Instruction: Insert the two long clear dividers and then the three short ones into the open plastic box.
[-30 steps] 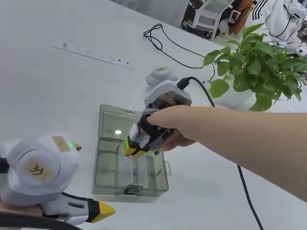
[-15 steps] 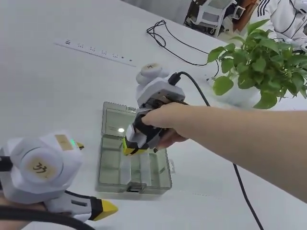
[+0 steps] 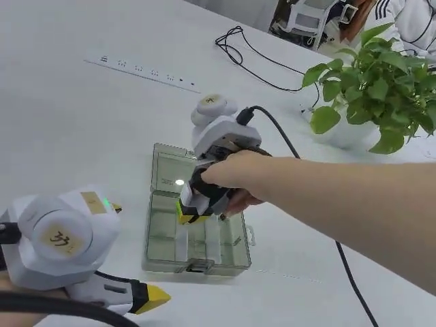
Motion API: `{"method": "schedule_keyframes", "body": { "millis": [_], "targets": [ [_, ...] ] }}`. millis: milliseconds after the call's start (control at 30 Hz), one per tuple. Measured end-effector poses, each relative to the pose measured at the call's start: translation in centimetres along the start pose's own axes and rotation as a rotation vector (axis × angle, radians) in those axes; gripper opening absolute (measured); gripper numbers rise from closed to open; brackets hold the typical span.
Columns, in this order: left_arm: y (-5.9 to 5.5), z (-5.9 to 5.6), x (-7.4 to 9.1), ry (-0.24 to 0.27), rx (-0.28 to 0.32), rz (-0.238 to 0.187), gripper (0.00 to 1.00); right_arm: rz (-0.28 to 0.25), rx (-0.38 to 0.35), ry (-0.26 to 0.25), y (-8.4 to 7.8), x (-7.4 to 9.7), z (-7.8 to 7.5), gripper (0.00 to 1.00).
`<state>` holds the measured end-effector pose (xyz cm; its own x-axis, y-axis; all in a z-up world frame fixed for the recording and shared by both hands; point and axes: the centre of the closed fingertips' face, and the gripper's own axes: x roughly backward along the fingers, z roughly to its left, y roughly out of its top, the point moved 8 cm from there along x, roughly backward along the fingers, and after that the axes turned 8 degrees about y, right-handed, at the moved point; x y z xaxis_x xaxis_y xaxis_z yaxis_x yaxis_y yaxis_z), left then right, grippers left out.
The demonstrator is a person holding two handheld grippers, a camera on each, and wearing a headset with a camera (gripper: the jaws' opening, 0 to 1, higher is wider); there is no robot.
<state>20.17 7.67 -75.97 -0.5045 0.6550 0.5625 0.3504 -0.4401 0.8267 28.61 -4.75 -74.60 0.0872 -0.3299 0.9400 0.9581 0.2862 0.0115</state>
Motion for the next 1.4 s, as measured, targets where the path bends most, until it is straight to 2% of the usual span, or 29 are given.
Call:
{"method": "schedule_keyframes", "body": {
  "millis": [133, 533, 833, 1033, 1300, 1400],
  "targets": [
    [0.0, 0.03, 0.12, 0.005, -0.004, 0.005, 0.91, -0.001, 0.007, 0.001, -0.02, 0.01, 0.05, 0.04],
    [0.17, -0.25, 0.07, 0.007, -0.006, 0.001, 0.91, 0.018, 0.042, -0.057, 0.08, -0.13, 0.57, 0.03],
    [0.0, -0.36, 0.02, 0.003, -0.003, 0.0, 0.9, 0.021, 0.048, -0.072, 0.12, -0.24, 0.64, 0.03],
    [-0.01, -0.16, 0.12, 0.008, -0.001, 0.0, 0.9, 0.024, 0.051, -0.044, 0.14, -0.16, 0.35, 0.04],
    [-0.02, -0.15, 0.23, 0.014, -0.002, 0.008, 0.9, 0.023, 0.11, -0.005, 0.08, -0.04, 0.3, 0.07],
    [-0.03, -0.2, 0.26, 0.016, -0.002, 0.012, 0.9, 0.005, 0.119, 0.017, -0.04, 0.02, 0.21, 0.12]
  ]
}}
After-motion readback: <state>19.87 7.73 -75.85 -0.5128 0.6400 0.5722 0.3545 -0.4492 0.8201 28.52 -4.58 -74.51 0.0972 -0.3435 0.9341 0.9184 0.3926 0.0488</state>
